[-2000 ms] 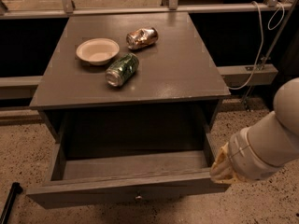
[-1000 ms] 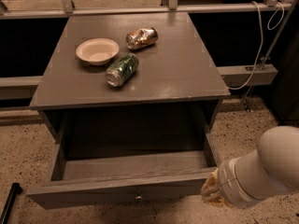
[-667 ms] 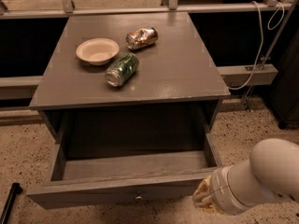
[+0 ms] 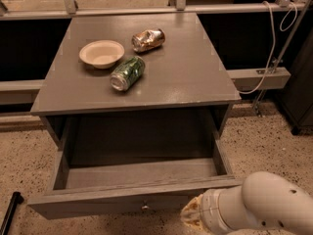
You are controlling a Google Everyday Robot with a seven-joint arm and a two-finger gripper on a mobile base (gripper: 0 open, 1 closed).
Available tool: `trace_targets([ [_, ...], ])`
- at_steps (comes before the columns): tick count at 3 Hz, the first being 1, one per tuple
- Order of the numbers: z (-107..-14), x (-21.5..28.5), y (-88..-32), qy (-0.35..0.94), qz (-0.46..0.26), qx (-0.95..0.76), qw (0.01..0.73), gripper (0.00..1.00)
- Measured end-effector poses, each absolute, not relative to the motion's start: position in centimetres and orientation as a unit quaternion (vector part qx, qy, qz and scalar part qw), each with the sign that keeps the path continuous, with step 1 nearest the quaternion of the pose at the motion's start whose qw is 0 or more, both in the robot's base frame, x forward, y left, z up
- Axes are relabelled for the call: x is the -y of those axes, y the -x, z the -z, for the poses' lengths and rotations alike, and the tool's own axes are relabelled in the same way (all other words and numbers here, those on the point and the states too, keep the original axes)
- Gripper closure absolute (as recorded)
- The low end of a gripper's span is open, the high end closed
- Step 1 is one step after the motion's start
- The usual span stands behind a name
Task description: Close top drawer
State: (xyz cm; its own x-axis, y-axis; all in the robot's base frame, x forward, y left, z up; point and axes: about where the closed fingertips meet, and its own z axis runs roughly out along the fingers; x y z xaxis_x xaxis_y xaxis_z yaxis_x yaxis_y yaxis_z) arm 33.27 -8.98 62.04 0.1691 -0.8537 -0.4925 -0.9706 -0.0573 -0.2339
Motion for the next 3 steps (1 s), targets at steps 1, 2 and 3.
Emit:
trace_targets([
  [1, -59.4, 7.5, -34.7, 0.683, -0.139, -0.663, 0.274, 1.0],
  [2, -57.5, 6.5, -35.9, 0.649, -0.164, -0.687, 0.282, 1.0],
  [3, -56.1, 5.7, -37.7, 0.621, -0.183, -0.705, 0.29, 1.0],
])
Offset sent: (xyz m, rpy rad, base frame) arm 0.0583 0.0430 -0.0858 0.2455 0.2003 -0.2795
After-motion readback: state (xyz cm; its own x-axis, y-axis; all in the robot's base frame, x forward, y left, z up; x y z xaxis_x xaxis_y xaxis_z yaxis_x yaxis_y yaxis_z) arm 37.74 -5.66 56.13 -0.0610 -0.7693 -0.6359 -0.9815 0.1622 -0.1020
